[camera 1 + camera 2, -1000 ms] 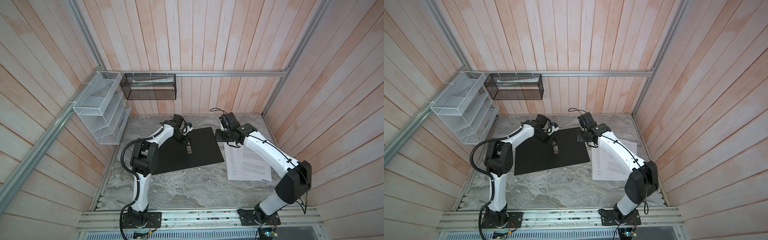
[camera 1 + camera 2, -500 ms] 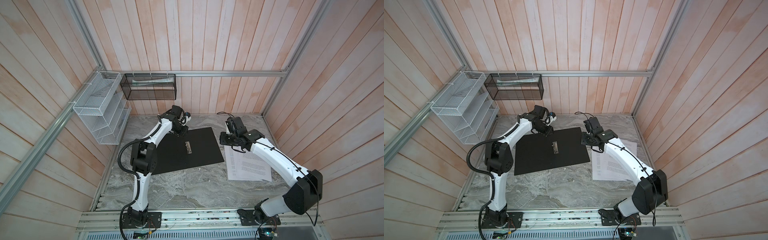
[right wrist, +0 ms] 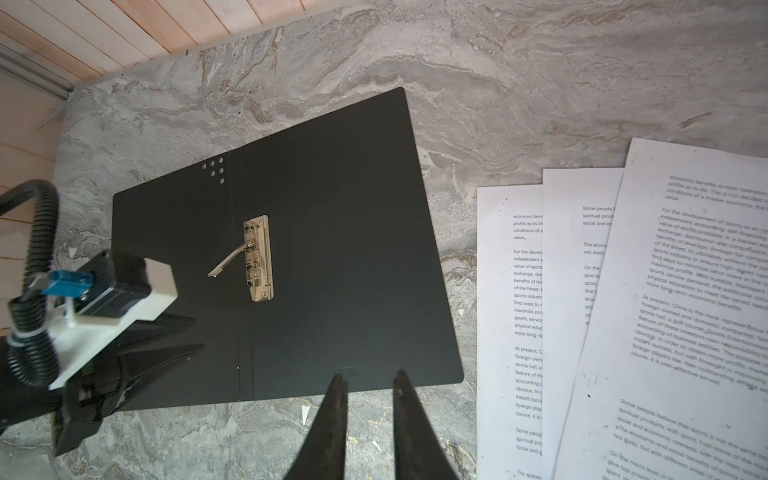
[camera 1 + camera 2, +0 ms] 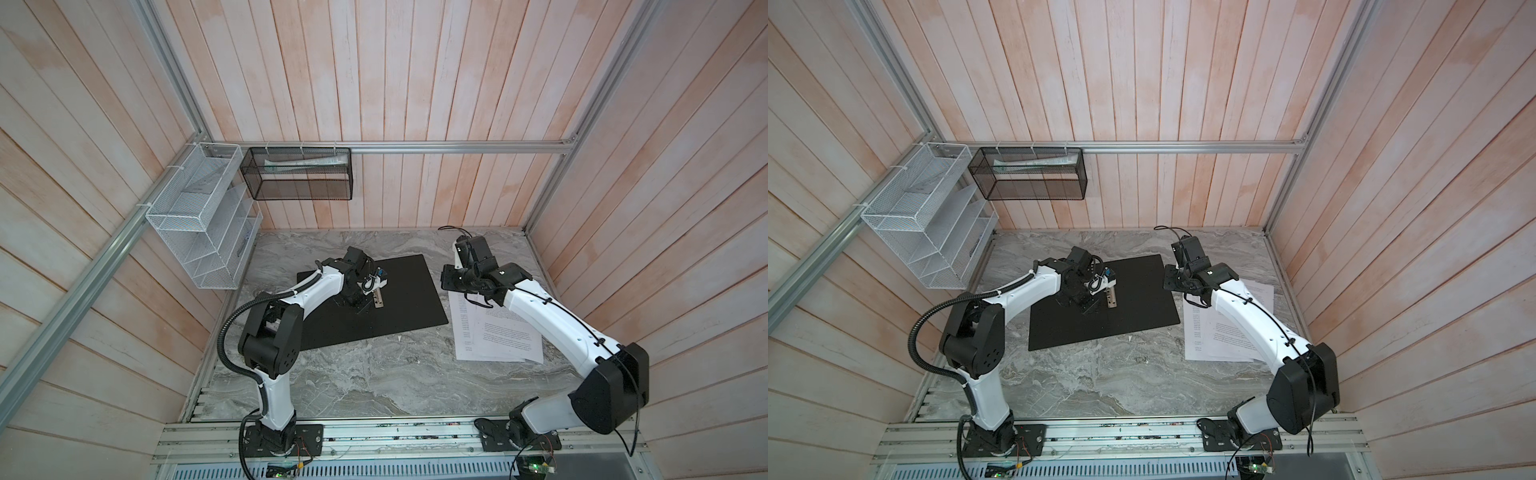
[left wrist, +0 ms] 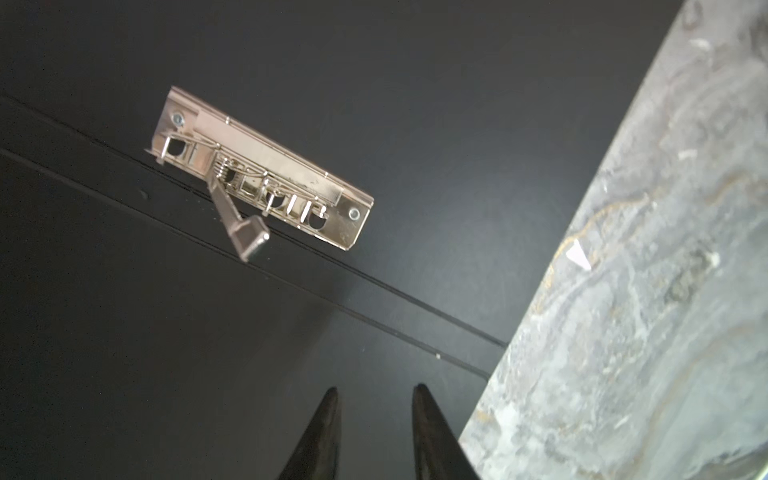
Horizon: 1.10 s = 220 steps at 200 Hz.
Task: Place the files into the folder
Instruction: 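Move the right gripper over the white papers while the left gripper hovers near the clip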
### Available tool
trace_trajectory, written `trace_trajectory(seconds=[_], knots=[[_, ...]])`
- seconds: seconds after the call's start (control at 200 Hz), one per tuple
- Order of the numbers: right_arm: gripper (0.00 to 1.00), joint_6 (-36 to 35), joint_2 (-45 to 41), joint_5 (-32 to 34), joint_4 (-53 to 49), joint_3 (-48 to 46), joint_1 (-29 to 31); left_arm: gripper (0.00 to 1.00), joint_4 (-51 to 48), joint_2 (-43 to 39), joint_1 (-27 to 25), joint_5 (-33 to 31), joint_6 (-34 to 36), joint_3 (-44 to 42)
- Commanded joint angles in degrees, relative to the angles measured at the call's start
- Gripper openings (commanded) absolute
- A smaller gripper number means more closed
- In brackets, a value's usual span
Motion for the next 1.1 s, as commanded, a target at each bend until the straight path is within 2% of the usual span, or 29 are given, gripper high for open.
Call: trace_trajectory(seconds=[0.0,0.185,0.325,0.43,0.665,0.871,1.096], knots=[[0.20,0.9,-0.1,-1.0,1.5,-0.5,-0.2,0.24,9.0,1.2,0.2,-0.6,-3.6,-0.4],[0.20,1.0,-0.1,-0.7,1.4,-0.7,-0.3,0.19,16.9,2.0,0.2,-5.6,-5.4,-2.2],[0.20,0.9,0.5,-0.8,1.6,-0.7,-0.2,0.18,19.3,2.7,0.2,-6.1,-6.3,-2.0],[0.20,0.9,1.0,-1.0,1.8,-0.6,-0.3,0.23,19.5,3.6,0.2,-5.1,-7.0,-1.6],[0.20,0.6,1.7,-1.2,2.0,-0.6,-0.3,0.34,21.4,4.9,0.3,-7.4,-9.7,-0.2],[0.20,0.5,1.7,-1.4,2.1,-1.0,-0.3,0.34,24.7,5.6,0.7,-13.6,-12.9,1.6],[0.19,0.7,1.2,-1.3,2.5,-2.2,-0.3,0.35,23.2,9.3,2.0,-13.6,-14.6,6.6]])
